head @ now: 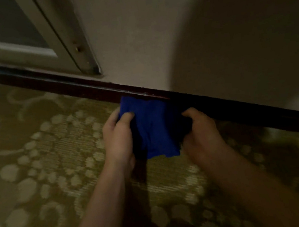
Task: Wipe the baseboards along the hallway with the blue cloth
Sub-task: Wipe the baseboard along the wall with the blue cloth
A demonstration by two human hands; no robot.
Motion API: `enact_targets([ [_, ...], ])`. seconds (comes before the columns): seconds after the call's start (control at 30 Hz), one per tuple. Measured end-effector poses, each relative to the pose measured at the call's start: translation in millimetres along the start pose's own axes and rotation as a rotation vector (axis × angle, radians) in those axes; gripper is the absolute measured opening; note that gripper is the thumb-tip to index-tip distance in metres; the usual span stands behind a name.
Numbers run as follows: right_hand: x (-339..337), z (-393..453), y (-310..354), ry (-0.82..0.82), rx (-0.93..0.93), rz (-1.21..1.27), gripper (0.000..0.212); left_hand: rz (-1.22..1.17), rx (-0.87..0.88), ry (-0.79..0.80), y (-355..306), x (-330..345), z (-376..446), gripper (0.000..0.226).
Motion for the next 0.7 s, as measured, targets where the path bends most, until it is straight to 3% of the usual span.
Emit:
enact_targets([
  [0.17, -9.0, 6.5, 12.6, 0.080, 0.075, 0.028, 0.014, -0.009, 0.046, 0.147, -2.9, -3.7, 27.8, 0.027],
  [0.33, 42.1, -14.4, -41.2, 0.130, 0.226, 0.099, 0.021, 0.117, 0.166, 0.022, -40.3, -72.0, 35.4, 0.030],
  [0.4, 65.7, -21.9, -75.9, 0.135, 0.294, 0.057, 0.024, 0.198, 0.125, -0.007, -53.9, -112.8, 44.2, 0.029],
  [0.53, 84.4, -26.9, -108.0, 0.110, 0.194, -0.143, 0.021, 0.292, -0.124, -0.001, -62.3, -158.7, 62.3, 0.026],
  [0.7, 87.4, -33.8, -102.0, 0.102, 0.168, -0.071, 0.008, 0.394, -0.162, 0.157, -69.0, -162.4, 68.6, 0.022],
])
Point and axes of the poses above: each hand's wrist, its own z-axis towards the middle knuckle, its own x-axis out of the palm, y = z × x, the point moved 1 cm from there along z, towards the middle knuckle, and after that the axes turned 14 degrees about -x, right-handed, at the moved point
